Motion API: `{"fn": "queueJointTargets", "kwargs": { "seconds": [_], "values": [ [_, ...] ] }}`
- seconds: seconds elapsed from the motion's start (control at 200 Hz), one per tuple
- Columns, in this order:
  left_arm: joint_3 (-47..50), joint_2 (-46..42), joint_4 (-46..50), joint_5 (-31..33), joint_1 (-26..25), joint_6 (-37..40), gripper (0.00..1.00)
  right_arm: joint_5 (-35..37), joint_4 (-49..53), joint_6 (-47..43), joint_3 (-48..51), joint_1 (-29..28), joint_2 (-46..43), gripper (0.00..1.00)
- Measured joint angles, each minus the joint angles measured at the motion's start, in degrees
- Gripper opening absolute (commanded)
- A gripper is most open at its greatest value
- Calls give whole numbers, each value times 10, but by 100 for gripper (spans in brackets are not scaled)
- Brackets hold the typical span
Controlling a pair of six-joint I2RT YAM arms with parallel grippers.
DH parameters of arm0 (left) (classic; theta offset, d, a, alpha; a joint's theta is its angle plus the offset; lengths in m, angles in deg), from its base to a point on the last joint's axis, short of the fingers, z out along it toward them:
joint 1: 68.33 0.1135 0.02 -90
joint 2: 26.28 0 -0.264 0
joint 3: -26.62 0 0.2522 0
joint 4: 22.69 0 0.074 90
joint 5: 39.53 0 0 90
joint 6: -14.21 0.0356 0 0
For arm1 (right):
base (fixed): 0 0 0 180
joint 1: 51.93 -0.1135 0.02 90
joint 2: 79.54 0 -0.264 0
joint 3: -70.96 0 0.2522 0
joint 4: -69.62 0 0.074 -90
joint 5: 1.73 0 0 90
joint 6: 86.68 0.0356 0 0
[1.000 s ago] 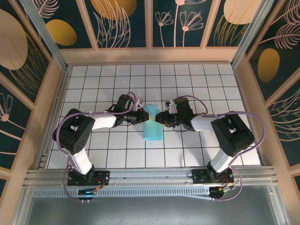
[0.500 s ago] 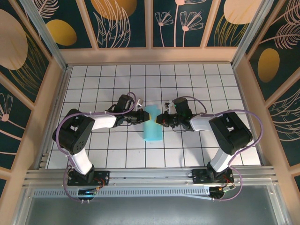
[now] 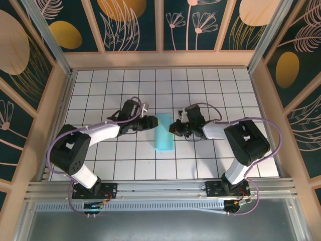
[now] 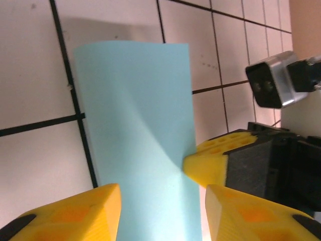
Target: Fold a paper plane with a square sheet of paper (fold left side to right side)
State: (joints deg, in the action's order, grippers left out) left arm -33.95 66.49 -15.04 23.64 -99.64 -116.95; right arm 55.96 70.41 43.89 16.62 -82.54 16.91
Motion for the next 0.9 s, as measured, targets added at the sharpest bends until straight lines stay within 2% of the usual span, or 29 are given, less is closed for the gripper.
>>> {"fn": "queueJointTargets", "kwargs": {
  "seconds": [0.5,0.656,0.901],
  "values": [
    [-2,65,3,3,-16,-5,51,12,14,-2,-2,0,0,0],
    [-7,81,3,3,-21,-7,49,12,14,-2,-2,0,0,0],
    [-20,99,6,6,-25,-11,39,13,17,-2,-2,0,0,0]
  ]
}}
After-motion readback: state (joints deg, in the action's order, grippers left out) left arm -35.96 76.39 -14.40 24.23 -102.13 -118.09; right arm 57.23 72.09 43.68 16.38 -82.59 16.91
